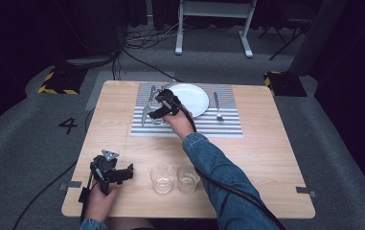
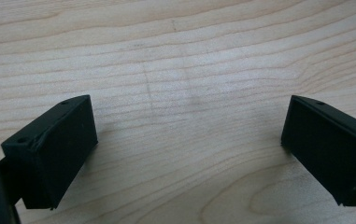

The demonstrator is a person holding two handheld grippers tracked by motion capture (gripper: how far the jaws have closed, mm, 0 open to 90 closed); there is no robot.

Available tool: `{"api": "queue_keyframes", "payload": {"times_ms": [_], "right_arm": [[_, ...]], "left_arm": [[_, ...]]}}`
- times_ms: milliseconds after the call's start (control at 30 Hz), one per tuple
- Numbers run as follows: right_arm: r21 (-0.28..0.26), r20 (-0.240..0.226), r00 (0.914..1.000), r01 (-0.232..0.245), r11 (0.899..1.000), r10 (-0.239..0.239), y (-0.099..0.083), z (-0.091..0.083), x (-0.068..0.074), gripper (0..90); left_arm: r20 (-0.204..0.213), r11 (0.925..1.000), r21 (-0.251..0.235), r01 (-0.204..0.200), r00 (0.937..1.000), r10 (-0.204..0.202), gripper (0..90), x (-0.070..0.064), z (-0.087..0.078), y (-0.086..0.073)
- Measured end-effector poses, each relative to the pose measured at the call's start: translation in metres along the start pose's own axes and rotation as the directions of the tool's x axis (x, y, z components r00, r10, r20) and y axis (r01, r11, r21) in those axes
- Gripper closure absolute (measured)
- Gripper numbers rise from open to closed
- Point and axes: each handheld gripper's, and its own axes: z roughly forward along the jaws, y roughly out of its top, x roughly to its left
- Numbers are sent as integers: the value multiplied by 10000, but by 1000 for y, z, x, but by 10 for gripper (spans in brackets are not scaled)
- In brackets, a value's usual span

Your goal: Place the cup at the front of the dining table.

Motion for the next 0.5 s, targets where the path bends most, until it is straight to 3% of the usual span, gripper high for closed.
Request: {"api": "queue_keyframes", "payload": {"times_ms": [200, 300, 500], "right_arm": [[156, -114, 9999, -9, 9999, 11, -1, 4, -1, 190], [228, -262, 9994, 234, 9995, -228, -2, 9, -1, 190], [629, -146, 9993, 364, 9974, -355, -2, 9, 4, 189]], "left_arm": [[24, 10000, 11, -63, 10000, 63, 37, 0, 0, 0], [17, 10000, 3, -59, 10000, 59, 37, 0, 0, 0], [23, 10000, 13, -68, 10000, 68, 37, 0, 0, 0]]}}
